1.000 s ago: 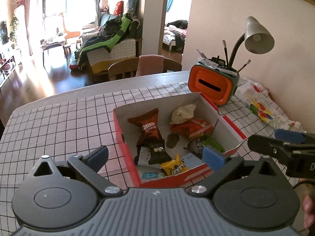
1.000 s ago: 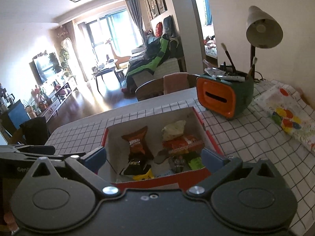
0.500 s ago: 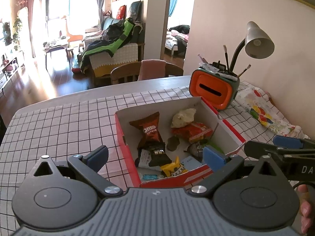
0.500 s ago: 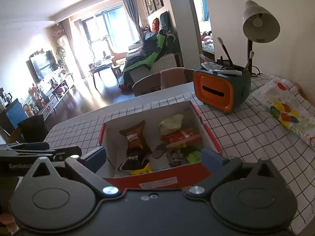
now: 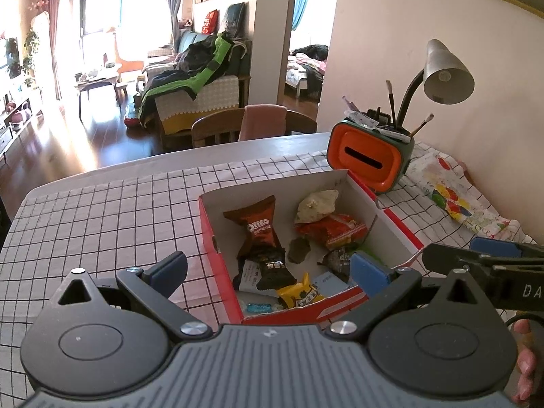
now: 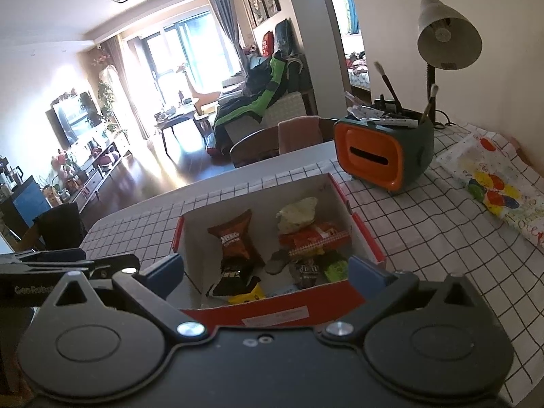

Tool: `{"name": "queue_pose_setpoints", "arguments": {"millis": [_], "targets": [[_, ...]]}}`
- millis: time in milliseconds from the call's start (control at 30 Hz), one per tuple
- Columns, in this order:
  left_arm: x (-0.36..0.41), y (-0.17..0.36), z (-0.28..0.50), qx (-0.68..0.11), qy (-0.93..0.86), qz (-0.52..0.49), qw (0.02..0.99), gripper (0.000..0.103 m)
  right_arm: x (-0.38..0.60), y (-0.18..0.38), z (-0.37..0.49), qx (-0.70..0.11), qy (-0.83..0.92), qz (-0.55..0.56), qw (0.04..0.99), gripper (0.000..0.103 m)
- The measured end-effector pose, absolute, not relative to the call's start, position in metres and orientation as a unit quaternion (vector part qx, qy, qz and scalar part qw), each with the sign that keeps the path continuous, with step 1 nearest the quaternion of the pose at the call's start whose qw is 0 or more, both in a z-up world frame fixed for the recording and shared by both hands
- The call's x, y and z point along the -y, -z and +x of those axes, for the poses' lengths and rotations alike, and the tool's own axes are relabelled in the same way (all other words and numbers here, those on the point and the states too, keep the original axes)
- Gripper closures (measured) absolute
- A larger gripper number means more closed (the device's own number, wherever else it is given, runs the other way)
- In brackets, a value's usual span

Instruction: Organize snacks

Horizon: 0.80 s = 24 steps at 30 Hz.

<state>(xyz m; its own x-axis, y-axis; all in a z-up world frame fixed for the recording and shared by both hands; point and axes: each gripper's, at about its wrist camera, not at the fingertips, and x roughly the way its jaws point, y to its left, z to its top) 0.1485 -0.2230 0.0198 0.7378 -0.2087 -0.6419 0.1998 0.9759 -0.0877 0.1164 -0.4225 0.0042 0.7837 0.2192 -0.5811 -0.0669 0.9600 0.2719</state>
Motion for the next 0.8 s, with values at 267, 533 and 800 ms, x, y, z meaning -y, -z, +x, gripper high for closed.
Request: {"name": "queue_pose_setpoints", "arguments": {"millis": [267,533,800], "targets": [[0.2224,-0.0208,0.1494,-0.344,0.105,-0.007,0.933,0.0,0.4223,-0.0044,0.1169,-0.319,-0.071,0.114,0.938,0.0],[0.2226,-0.0223,0.1493,-0.342,0.101,-0.004,0.934,0.0,0.4224,-0.004,0.1173,-0.32,-0.071,0.116,0.938,0.0],[0.2221,-0.0211,0.1496,-0.347,0.102,-0.007,0.932,0.0,0.4226,-0.0023,0.1169,-0.323,-0.07,0.122,0.936,0.0]]}}
